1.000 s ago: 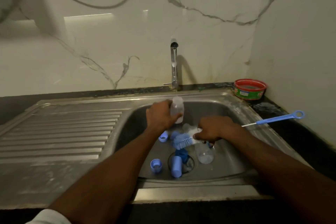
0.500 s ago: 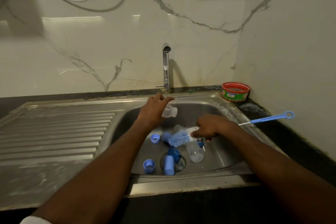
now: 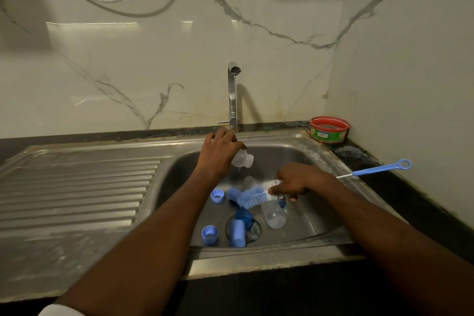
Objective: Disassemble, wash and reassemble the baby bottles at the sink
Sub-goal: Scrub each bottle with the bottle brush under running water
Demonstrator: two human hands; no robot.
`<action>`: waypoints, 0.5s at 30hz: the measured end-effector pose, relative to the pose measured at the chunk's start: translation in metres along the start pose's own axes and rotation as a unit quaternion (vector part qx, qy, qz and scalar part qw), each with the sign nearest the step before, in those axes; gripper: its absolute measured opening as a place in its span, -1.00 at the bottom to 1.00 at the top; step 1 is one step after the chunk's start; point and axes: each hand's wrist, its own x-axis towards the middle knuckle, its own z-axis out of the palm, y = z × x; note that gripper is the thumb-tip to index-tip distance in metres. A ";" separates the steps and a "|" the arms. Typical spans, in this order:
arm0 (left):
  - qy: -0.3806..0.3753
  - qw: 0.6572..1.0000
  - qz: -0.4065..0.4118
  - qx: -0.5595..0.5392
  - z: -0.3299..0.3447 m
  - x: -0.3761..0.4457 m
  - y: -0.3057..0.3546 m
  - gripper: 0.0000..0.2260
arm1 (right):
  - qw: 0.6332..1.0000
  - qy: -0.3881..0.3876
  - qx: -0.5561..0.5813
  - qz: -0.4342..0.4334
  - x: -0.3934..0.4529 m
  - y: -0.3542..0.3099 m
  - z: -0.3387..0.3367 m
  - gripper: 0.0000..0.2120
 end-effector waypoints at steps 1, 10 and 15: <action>-0.005 1.000 -0.016 -0.012 0.002 -0.001 -0.001 -0.43 | 1.000 0.002 -0.004 0.000 0.000 0.000 0.000 -0.73; -0.011 0.944 -0.208 -0.258 0.002 -0.017 0.007 -0.49 | 0.998 0.050 -0.011 0.034 -0.009 -0.012 0.003 -0.73; 0.004 0.893 -0.278 -0.355 -0.026 -0.029 0.019 -0.59 | 0.993 0.099 -0.011 0.065 -0.036 -0.013 0.005 -0.68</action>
